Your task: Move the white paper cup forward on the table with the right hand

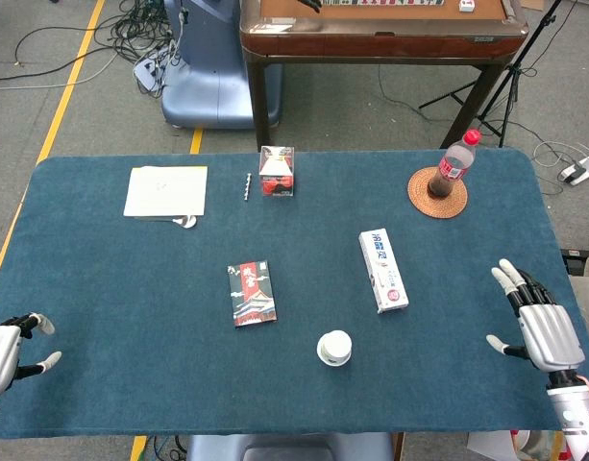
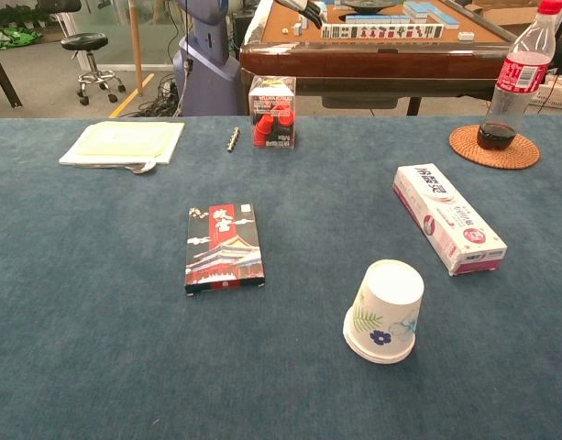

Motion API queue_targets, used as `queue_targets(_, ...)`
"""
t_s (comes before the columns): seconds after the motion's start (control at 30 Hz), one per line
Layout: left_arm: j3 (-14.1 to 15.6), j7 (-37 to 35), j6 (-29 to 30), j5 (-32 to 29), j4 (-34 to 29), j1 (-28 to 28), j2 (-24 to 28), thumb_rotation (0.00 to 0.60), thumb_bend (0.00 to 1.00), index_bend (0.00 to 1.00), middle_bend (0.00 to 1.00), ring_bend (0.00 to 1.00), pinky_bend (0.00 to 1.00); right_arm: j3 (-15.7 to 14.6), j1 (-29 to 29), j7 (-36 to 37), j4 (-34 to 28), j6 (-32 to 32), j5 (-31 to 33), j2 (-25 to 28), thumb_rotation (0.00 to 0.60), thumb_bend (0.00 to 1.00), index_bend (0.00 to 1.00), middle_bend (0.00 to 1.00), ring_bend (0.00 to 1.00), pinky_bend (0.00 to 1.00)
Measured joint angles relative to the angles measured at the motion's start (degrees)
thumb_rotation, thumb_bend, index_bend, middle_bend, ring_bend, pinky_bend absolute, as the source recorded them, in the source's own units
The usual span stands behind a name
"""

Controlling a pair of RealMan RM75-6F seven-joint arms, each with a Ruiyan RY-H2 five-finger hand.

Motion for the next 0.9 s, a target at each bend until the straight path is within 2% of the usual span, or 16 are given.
queue_targets(0.3,0.27,0.27,-0.18,0.15,-0.13,0.05,0.31,0.6,0.16,0.54,0.5,0.52,0.61,-0.43,-0.03,0.28,-0.04,1.03,-1.97,-0.26,0.6,0.0,0.02,0.05,0.03,0.18)
queue_targets(0.5,0.41,0.18,-0.61,0.07,-0.45,-0.03,0.27,0.6,0.16,0.54,0.5,0.52,0.61,-1.66,0.39,0.67,-0.11,2.22,-6.71,-1.68,0.6,0.0,0.02,0.04,0.03,0.18)
queue_targets(0.9,0.32,-0.19,-2.14,-0.01,-1.37,-1.0,0.18,0.6,0.16,0.54,0.5,0.52,0.61,-3.92,4.98,-11.01,-4.85,-4.15,-12.73,-7.87,0.6,0.0,0.0,0.0,0.02,0.18)
